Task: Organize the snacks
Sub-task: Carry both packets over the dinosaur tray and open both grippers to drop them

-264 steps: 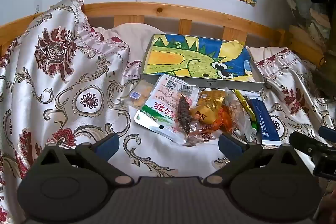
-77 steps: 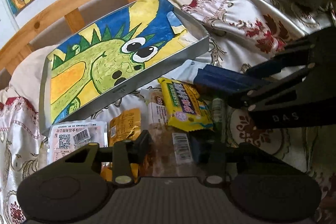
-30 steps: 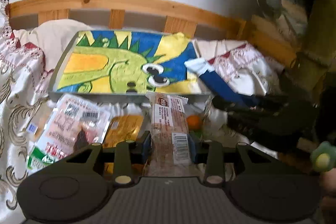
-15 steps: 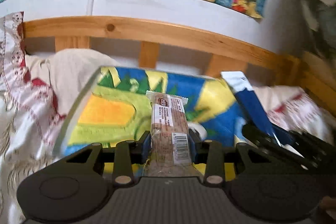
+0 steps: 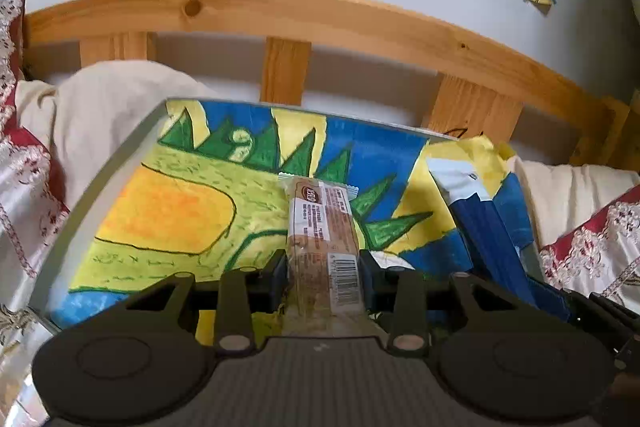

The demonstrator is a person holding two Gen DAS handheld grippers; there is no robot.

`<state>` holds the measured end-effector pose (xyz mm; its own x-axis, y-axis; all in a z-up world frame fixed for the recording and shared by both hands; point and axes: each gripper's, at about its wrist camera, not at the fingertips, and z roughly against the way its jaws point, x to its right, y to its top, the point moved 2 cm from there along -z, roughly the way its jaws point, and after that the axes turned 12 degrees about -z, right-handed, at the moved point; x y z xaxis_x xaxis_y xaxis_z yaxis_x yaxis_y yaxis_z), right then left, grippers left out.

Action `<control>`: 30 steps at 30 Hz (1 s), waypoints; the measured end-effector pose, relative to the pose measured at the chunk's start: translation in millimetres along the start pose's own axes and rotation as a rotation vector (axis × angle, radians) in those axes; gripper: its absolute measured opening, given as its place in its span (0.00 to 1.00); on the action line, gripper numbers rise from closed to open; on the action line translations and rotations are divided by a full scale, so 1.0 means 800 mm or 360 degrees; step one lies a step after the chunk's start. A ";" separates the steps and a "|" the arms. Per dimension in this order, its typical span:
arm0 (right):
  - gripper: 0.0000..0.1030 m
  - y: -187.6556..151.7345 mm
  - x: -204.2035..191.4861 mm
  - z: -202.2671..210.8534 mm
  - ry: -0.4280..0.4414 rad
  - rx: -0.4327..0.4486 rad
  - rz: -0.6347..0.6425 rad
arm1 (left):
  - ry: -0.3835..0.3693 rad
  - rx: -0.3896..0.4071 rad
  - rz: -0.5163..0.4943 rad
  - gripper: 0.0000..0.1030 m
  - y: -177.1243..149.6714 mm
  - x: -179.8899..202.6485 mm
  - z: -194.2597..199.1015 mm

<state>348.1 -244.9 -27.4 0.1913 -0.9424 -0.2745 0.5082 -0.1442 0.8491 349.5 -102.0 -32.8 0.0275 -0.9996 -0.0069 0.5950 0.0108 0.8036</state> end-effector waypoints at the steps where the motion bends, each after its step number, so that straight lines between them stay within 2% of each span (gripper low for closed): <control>1: 0.35 -0.001 0.001 -0.002 -0.0009 -0.0013 0.0003 | -0.0003 -0.0012 0.0001 0.39 -0.002 0.000 -0.003; 9: 0.36 -0.010 0.003 -0.014 -0.0025 -0.0093 -0.0016 | -0.0022 -0.0060 0.0039 0.40 -0.010 -0.007 -0.015; 11: 0.38 -0.011 0.002 -0.014 -0.0025 -0.0092 -0.0010 | -0.0011 -0.0074 0.0052 0.45 -0.011 -0.010 -0.016; 13: 0.40 -0.011 0.002 -0.013 -0.0026 -0.0080 -0.0009 | -0.0010 -0.0095 0.0060 0.73 -0.012 -0.013 -0.015; 15: 0.47 -0.013 0.002 -0.011 -0.0037 -0.0060 0.0004 | 0.0007 -0.0073 0.0070 0.85 -0.010 -0.017 -0.009; 19: 0.54 -0.014 0.000 -0.004 -0.0026 -0.0013 0.0022 | 0.0035 -0.0010 0.0064 0.93 -0.003 -0.027 0.008; 22: 0.66 -0.011 -0.005 0.011 -0.0011 0.0058 0.0023 | 0.0078 0.0058 0.0076 0.98 0.000 -0.038 0.029; 24: 0.74 -0.010 -0.009 0.025 -0.0010 0.0119 0.0030 | 0.0091 0.0100 0.0083 0.99 0.000 -0.046 0.045; 30: 0.84 -0.001 -0.023 0.071 -0.0010 0.0237 0.0068 | 0.0156 0.0181 0.0098 0.99 -0.011 -0.068 0.102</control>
<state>296.7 -244.3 2.5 0.2049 -0.9503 -0.2344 0.3697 -0.1466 0.9175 277.2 -49.8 9.2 0.1425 -0.9898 -0.0088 0.4952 0.0636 0.8664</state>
